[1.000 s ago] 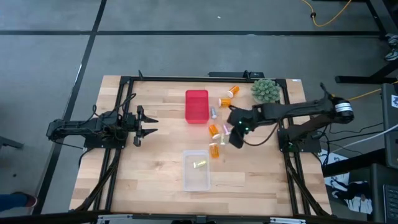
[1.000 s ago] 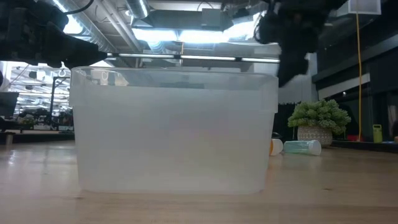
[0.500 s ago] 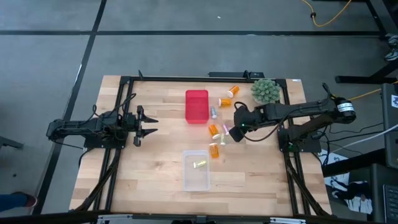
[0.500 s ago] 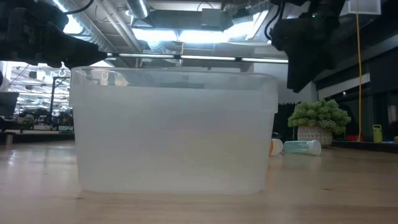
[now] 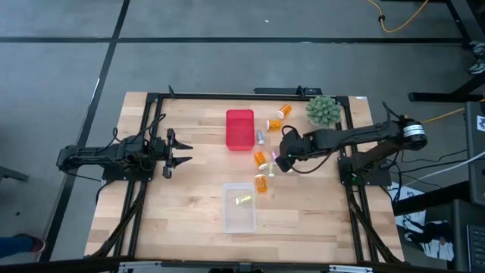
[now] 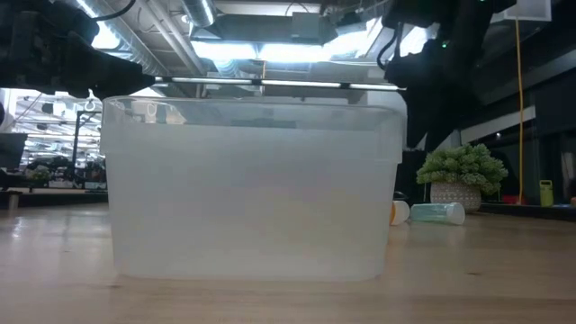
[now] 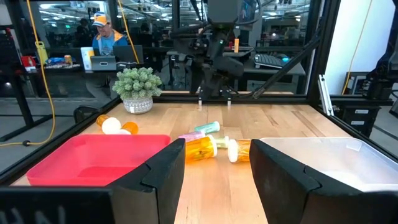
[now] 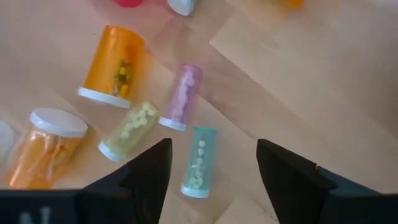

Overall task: Pick and place medicine bottles into bin by pill shape (circle, oval)
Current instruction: Put the small blue pill bottle into the transparent bin

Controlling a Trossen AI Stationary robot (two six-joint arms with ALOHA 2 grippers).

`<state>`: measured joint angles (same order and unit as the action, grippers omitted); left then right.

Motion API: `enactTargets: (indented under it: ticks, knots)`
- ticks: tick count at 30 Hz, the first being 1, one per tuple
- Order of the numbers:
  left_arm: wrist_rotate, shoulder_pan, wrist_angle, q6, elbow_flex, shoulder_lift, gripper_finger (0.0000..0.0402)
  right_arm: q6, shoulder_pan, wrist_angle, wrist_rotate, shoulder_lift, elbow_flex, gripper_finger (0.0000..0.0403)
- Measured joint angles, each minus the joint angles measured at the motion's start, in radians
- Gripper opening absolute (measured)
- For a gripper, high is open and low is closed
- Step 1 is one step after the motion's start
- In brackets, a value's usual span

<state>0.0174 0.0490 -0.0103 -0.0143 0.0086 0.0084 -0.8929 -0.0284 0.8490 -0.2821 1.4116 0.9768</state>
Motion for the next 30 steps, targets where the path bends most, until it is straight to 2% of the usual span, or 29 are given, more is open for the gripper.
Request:
enactTargets:
  ticks: [3, 7, 13, 19, 30]
  knots:
    - [0.000, 0.000, 0.000, 0.000, 0.000, 0.000, 0.0173, -0.048, 0.000, -0.006, 0.012, 0.024, 0.000, 0.0238]
    - [0.000, 0.000, 0.000, 0.000, 0.000, 0.000, 0.0173, -0.048, 0.000, -0.013, 0.067, 0.072, 0.000, 0.0239]
    - [0.000, 0.000, 0.000, 0.000, 0.000, 0.000, 0.0173, -0.049, 0.000, -0.022, 0.082, 0.161, 0.000, 0.0239]
    - [0.000, 0.000, 0.000, 0.000, 0.000, 0.000, 0.0173, -0.050, 0.000, -0.021, 0.164, 0.249, 0.000, 0.0239]
    - [0.000, 0.000, 0.000, 0.000, 0.000, 0.000, 0.0173, -0.044, 0.038, -0.028, 0.175, 0.345, 0.002, 0.0234]
